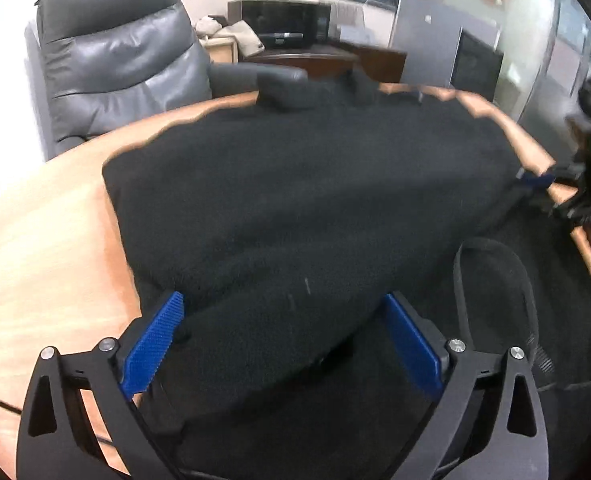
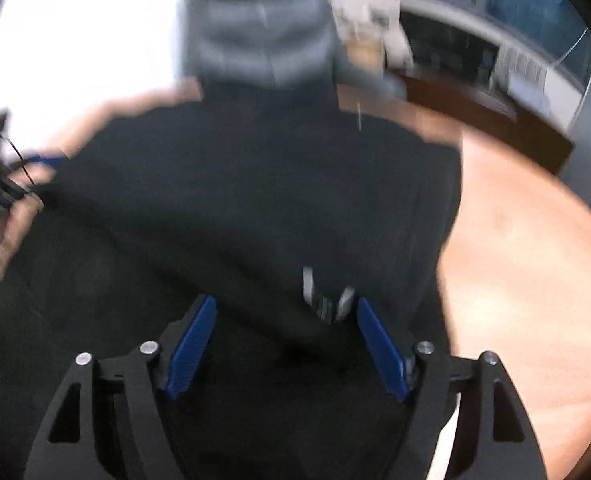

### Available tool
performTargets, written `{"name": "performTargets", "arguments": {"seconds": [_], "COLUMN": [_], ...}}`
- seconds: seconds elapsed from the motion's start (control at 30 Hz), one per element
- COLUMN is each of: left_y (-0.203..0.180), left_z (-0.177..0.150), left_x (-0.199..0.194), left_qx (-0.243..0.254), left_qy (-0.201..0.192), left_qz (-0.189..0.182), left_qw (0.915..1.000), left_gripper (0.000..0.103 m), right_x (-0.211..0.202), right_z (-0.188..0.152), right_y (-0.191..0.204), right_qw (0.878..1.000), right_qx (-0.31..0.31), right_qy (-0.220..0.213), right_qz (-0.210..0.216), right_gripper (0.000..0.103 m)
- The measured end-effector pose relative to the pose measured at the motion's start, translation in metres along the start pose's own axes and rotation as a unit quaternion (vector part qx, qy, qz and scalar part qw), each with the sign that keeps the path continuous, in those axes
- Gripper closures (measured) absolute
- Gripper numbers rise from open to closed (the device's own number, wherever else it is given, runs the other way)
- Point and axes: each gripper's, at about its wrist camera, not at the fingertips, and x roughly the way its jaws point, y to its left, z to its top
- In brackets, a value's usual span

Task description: Fold clothes

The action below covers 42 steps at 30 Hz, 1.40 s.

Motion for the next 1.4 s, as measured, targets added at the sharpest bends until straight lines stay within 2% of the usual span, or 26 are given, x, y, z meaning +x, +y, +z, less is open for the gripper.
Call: {"name": "performTargets", "arguments": {"seconds": [0.1,0.2,0.3,0.37,0.47,0.57,0.63,0.7,0.77,0.87,0.97,1.03,1.13,1.3,1.4], "left_y": [-0.001,-0.011,-0.01,0.002,0.021,0.039,0.043,0.035,0.024,0.005,-0.01,-0.012,-0.017,-0.011,-0.008], "left_z": [0.008,0.009,-0.009,-0.036,-0.077,-0.121,-0.15,-0.167,-0.181,-0.19,-0.189,-0.19,-0.192,-0.199,-0.203], "left_x": [-0.027,-0.092,-0.157,-0.193,-0.246,-0.274,-0.278,-0.27,-0.251,-0.217,-0.185,-0.169,-0.162,-0.152,-0.153], "left_qx": [-0.033,-0.063,-0.101,-0.135,-0.184,-0.212,-0.228,-0.22,-0.218,-0.239,-0.243,-0.262,-0.265,-0.287,-0.293], "left_qy": [-0.005,-0.027,-0.021,0.011,0.059,0.11,0.153,0.18,0.202,0.21,0.219,0.225,0.232,0.245,0.24], "left_qz": [-0.007,-0.011,-0.01,-0.001,0.012,0.037,0.03,0.01,-0.023,-0.093,-0.127,-0.155,-0.171,-0.178,-0.186], "left_qw": [0.9994,0.9976,0.9946,0.9908,0.981,0.9703,0.961,0.9588,0.9544,0.9437,0.9362,0.9256,0.9201,0.9089,0.9068], "left_gripper": [0.005,0.005,0.003,0.003,0.003,0.002,0.002,0.002,0.002,0.003,0.005,0.006,0.006,0.006,0.005], "right_x": [-0.026,-0.079,-0.133,-0.161,-0.198,-0.227,-0.244,-0.244,-0.232,-0.205,-0.185,-0.174,-0.156,-0.142,-0.128], "right_z": [-0.002,-0.005,-0.032,-0.061,-0.117,-0.16,-0.19,-0.204,-0.21,-0.218,-0.235,-0.242,-0.249,-0.249,-0.242], "right_y": [-0.002,-0.004,0.0,-0.005,-0.022,-0.035,-0.044,-0.045,-0.041,-0.03,-0.016,-0.011,-0.01,-0.015,-0.016], "right_qw": [0.999,0.997,0.994,0.995,0.994,0.992,0.99,0.989,0.988,0.984,0.978,0.972,0.964,0.958,0.954], "right_qx": [0.036,0.061,0.081,0.091,0.102,0.111,0.125,0.133,0.137,0.138,0.125,0.116,0.111,0.114,0.12], "right_qy": [-0.018,-0.048,-0.056,-0.034,0.03,0.057,0.067,0.063,0.062,0.061,0.075,0.085,0.098,0.102,0.092], "right_qz": [0.009,0.023,0.039,0.035,0.017,-0.012,-0.025,-0.004,0.035,0.098,0.152,0.185,0.221,0.242,0.257], "right_gripper": [0.03,0.027,0.02,0.02,0.02,0.02,0.02,0.02,0.02,0.021,0.026,0.029,0.032,0.032,0.033]}}
